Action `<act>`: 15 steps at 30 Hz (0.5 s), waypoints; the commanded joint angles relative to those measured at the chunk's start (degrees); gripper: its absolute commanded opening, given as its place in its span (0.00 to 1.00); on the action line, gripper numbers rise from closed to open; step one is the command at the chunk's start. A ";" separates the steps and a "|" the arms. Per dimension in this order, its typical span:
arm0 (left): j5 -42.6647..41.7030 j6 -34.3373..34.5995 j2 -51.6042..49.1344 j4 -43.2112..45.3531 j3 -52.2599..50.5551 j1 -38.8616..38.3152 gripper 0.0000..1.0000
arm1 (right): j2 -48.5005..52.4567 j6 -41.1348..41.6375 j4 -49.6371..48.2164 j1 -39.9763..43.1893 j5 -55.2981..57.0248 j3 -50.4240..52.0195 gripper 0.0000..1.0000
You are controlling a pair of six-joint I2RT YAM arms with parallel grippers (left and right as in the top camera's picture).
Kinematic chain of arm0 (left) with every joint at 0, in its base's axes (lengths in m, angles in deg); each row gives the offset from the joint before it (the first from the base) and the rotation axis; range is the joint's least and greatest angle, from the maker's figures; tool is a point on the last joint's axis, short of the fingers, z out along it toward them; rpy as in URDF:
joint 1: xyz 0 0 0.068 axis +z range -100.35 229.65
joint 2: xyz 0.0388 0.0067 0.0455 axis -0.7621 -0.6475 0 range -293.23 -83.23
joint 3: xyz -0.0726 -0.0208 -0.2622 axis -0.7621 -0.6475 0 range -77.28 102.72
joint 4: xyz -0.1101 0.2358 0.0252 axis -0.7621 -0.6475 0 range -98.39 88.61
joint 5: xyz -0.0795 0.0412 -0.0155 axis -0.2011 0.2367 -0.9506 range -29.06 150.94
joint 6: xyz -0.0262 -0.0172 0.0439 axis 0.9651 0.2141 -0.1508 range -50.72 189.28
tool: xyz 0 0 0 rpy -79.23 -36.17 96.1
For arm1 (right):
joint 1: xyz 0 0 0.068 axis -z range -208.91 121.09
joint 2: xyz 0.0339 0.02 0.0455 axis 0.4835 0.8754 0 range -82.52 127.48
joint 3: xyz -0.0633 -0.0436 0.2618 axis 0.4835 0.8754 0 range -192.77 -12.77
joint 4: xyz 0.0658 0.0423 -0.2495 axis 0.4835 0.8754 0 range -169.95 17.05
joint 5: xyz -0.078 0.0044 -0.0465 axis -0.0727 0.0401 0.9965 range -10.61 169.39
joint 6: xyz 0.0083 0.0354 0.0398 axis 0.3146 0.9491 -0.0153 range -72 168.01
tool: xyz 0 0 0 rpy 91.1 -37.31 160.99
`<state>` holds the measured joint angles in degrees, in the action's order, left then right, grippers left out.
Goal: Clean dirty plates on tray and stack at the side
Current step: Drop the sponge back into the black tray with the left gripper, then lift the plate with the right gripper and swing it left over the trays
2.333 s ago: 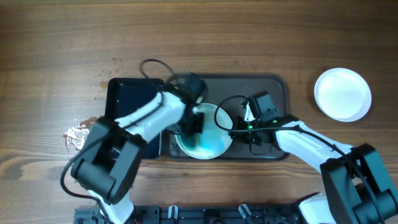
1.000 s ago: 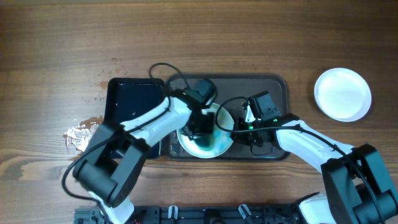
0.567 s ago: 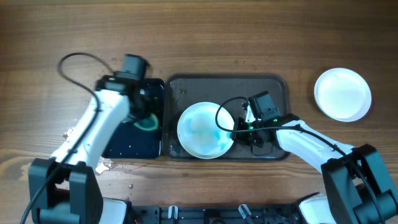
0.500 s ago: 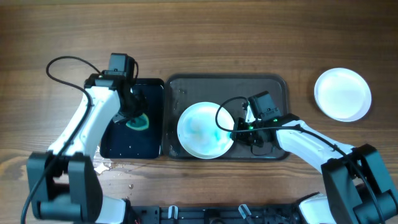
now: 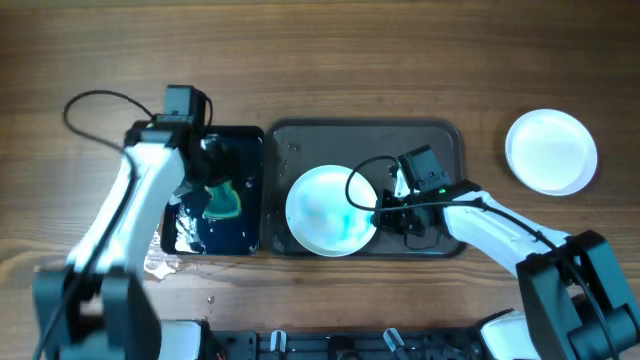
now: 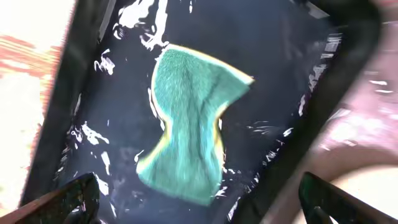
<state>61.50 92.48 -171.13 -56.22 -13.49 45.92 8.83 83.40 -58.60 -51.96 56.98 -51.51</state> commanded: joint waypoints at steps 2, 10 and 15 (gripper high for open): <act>-0.48 1.20 9.86 -5.09 0.87 0.37 1.00 | 3.13 -7.74 5.44 -0.04 6.67 -3.41 0.05; 2.08 4.37 11.50 -9.25 0.85 6.58 1.00 | 2.84 -15.63 26.18 -0.04 19.52 -33.33 0.05; 0.92 7.48 10.95 -6.93 0.85 17.99 1.00 | 2.91 -18.93 28.35 -0.55 19.63 -42.58 0.05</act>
<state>62.61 98.03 -159.94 -63.63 -13.19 59.32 11.67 67.75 -31.11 -52.03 75.38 -89.83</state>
